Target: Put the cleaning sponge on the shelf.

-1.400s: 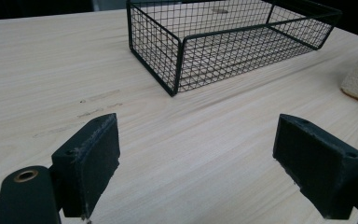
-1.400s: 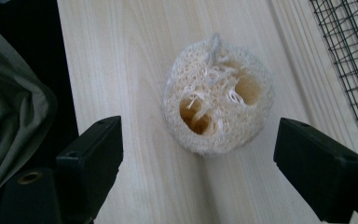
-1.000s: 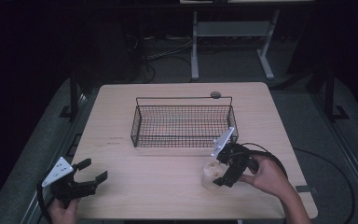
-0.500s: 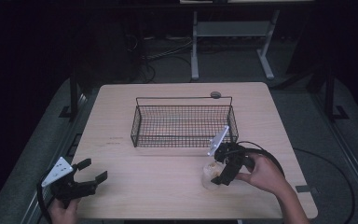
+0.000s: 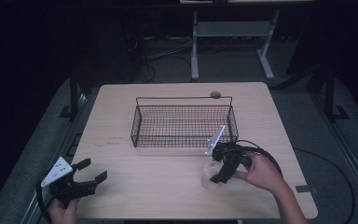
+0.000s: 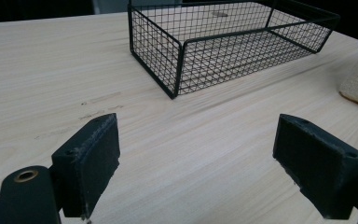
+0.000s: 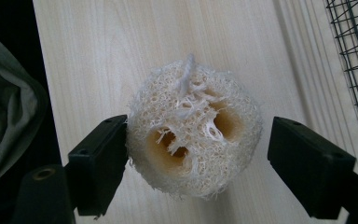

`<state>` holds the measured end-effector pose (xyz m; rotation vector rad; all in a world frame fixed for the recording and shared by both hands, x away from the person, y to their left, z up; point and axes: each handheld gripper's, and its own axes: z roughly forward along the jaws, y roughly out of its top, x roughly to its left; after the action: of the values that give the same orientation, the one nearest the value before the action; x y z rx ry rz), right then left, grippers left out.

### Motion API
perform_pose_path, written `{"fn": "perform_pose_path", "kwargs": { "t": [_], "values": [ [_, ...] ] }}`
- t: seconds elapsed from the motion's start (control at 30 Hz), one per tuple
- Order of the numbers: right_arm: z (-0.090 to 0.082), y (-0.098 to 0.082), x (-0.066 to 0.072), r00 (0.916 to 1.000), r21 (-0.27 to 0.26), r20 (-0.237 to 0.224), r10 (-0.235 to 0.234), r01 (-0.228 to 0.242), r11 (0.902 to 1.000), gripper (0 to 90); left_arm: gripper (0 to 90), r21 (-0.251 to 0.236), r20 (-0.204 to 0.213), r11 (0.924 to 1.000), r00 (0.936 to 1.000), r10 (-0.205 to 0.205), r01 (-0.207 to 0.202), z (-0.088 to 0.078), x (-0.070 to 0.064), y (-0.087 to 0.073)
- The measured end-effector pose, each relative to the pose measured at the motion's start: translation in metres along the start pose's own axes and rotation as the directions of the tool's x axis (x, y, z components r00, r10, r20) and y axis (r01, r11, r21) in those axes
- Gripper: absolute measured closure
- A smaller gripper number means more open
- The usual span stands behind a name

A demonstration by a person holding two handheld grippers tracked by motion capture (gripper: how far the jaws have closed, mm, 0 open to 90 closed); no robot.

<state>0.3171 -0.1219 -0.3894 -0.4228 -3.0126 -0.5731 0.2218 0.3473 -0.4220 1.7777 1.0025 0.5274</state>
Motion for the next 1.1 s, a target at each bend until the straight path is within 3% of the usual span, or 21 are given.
{"fn": "perform_pose_path", "kwargs": {
  "t": [0.27,1.1],
  "values": [
    [0.000,0.000,-0.001,0.9999,-0.001,-0.016,-0.005,0.005,1.0000,27.2,13.8,-0.004,0.001,1.0000,1.0000,0.000,0.000,-0.001,0.000,0.000],
    [-0.026,0.009,-0.004,0.9999,-0.041,-0.014,-0.009,0.008,0.9991,28.5,13.8,-0.008,-0.001,1.0000,1.0000,0.004,-0.004,-0.002,0.000,0.001]
  ]
}}
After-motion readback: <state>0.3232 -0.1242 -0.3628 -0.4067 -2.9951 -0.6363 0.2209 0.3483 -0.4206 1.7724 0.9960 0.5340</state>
